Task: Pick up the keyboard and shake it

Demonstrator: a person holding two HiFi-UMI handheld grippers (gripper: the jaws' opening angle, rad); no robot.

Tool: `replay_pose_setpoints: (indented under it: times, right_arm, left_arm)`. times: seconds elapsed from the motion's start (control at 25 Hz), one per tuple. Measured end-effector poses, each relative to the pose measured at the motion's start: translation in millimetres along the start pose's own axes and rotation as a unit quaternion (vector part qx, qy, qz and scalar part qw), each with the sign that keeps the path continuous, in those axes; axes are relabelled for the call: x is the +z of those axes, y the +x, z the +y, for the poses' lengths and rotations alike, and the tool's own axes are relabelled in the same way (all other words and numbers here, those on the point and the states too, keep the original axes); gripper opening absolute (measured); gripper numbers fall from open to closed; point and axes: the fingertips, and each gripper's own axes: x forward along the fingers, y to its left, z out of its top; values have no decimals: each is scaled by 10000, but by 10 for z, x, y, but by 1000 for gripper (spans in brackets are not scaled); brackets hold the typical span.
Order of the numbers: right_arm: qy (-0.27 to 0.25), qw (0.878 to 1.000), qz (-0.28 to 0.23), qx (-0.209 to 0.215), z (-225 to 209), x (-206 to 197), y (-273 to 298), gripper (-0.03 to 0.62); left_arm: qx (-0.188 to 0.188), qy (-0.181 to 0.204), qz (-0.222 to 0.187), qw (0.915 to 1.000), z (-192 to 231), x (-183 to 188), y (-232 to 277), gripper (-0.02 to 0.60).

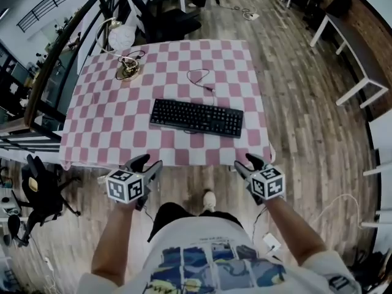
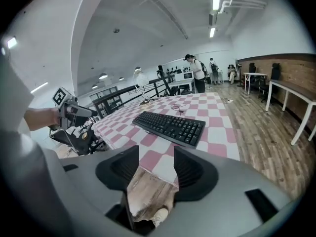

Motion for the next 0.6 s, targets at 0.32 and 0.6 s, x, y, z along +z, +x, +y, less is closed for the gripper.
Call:
replay_pose_setpoints:
  times: [0.32,0.6]
  right_arm:
    - [351,9985,412,-53,-725,76,651,231]
    - [696,9957,551,-264,-1103,311,1175,244]
  left_arm:
    - [352,32,424,9985,644,287,611,225]
    - [230,-27,746,9969,1306,517,1294,242]
